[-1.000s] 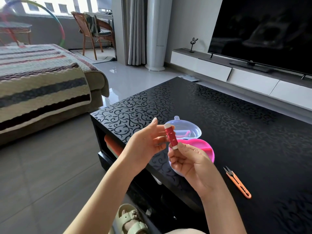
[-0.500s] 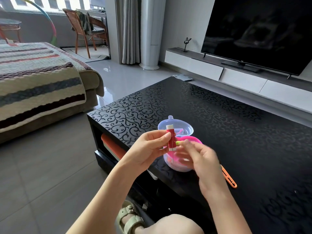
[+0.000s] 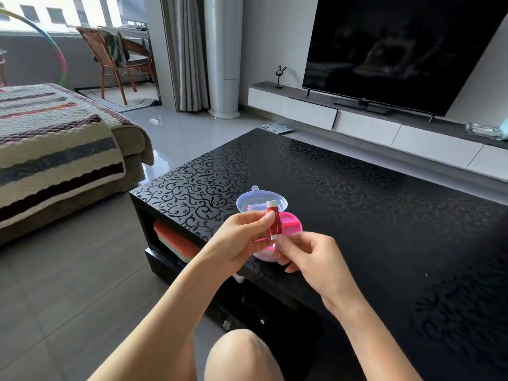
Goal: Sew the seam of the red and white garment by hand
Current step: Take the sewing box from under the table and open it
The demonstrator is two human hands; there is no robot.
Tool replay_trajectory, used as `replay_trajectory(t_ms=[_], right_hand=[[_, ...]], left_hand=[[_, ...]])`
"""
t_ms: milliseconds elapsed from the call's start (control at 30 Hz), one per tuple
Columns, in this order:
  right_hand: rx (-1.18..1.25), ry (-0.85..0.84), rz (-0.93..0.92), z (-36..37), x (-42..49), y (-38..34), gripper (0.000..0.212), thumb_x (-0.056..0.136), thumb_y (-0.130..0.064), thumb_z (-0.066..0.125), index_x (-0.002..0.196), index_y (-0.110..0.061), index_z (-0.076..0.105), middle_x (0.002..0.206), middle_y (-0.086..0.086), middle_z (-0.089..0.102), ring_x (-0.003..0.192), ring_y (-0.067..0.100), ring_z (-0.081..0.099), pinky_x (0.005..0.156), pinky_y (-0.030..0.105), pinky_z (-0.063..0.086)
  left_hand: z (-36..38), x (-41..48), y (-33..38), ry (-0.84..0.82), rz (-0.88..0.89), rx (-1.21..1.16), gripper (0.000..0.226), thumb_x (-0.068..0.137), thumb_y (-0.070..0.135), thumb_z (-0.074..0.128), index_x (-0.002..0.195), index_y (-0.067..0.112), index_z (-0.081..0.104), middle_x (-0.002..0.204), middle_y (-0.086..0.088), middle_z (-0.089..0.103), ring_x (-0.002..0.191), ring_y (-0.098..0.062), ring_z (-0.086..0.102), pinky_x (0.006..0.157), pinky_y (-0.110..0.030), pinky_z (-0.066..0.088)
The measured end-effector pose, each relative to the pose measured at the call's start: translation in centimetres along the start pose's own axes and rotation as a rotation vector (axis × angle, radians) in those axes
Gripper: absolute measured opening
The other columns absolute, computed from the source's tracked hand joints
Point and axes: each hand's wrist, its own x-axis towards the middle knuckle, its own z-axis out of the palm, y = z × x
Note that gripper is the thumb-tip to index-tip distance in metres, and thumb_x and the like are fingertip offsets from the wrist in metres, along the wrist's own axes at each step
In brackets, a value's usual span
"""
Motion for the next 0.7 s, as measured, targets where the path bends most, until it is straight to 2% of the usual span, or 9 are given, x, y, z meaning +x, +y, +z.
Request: replay_trajectory(t_ms=[100,200,300,367,433,500,567,633,700], right_hand=[[0.064,0.042,0.024,0.1,-0.4,0.3,0.025,0.091,-0.022,0.063,0.07,-0.011,0.071,0.064,0.002,0.069,0.057,0.008,0.059,0.055,0.021,0.048],[-0.024,0.059,0.047,-0.6,-0.6,0.9,0.026,0.093,-0.018,0.061,0.073,-0.002,0.068,0.058,0.0,0.064,0.053,0.003,0.054,0.055,0.016,0.044],[-0.235,0.036,0.111,-2.3,-0.9,2.6,0.026,0.091,-0.014,0.061,0.067,-0.004,0.066,0.058,0.004,0.065,0.053,0.006,0.054,0.059,0.024,0.045],[-0.326,0.035,0.174,-3.4,-1.4,4.2,0.026,0.091,-0.012,0.059,0.066,-0.006,0.065,0.062,0.006,0.067,0.059,0.011,0.06,0.062,0.029,0.049],[-0.225,0.122,0.226,-4.2,-0.8,5.9,0.024,0.093,-0.009,0.056,0.072,-0.005,0.066,0.071,0.006,0.07,0.072,0.017,0.066,0.068,0.03,0.056],[-0.009,0.206,0.286,-4.3,0.8,7.7,0.017,0.096,-0.007,0.053,0.086,-0.002,0.066,0.092,0.008,0.069,0.09,0.02,0.066,0.078,0.033,0.058],[0.198,0.211,0.334,-3.7,2.9,9.0,0.016,0.099,-0.01,0.048,0.098,-0.001,0.062,0.106,0.0,0.063,0.102,0.02,0.061,0.088,0.039,0.055],[0.358,0.195,0.377,-2.6,4.9,9.9,0.016,0.101,-0.011,0.045,0.098,-0.002,0.058,0.103,-0.002,0.061,0.104,0.019,0.058,0.092,0.045,0.052],[0.416,0.171,0.405,-1.5,6.5,10.2,0.019,0.102,-0.011,0.042,0.089,-0.006,0.055,0.099,0.002,0.063,0.1,0.018,0.058,0.094,0.047,0.051]], left_hand=[[0.6,0.3,-0.4,0.03,0.0,0.011,0.023,0.085,0.02,0.061,0.091,0.0,0.069,0.078,-0.011,0.067,0.066,-0.019,0.063,0.069,-0.026,0.056],[1.4,0.9,-1.7,0.128,-0.013,0.033,0.025,0.093,0.014,0.056,0.1,-0.009,0.065,0.09,-0.02,0.064,0.078,-0.024,0.062,0.076,-0.03,0.055],[2.1,2.1,-2.9,0.33,-0.015,-0.012,0.02,0.097,0.011,0.053,0.089,-0.003,0.066,0.086,-0.016,0.063,0.068,-0.019,0.063,0.067,-0.028,0.056],[1.7,3.0,-3.7,0.4,-0.033,0.007,0.022,0.097,0.013,0.053,0.086,0.001,0.067,0.089,-0.015,0.063,0.069,-0.02,0.063,0.072,-0.034,0.057],[1.4,3.2,-4.8,0.323,-0.104,0.142,0.019,0.096,0.019,0.056,0.092,0.004,0.067,0.092,-0.012,0.064,0.08,-0.021,0.063,0.083,-0.04,0.055],[1.5,3.2,-6.1,0.27,-0.186,0.269,0.016,0.096,0.024,0.057,0.094,0.012,0.068,0.088,-0.003,0.066,0.081,-0.015,0.062,0.087,-0.04,0.053],[1.5,3.7,-6.9,0.294,-0.188,0.276,0.015,0.096,0.024,0.056,0.089,0.017,0.067,0.083,0.0,0.066,0.08,-0.014,0.061,0.086,-0.039,0.052],[1.1,4.5,-7.1,0.329,-0.135,0.26,0.019,0.096,0.02,0.056,0.082,0.017,0.068,0.073,0.002,0.064,0.071,-0.014,0.057,0.077,-0.033,0.049],[0.4,5.3,-6.9,0.37,-0.076,0.283,0.023,0.095,0.015,0.056,0.076,0.015,0.068,0.064,0.007,0.064,0.065,-0.01,0.056,0.071,-0.027,0.047]])
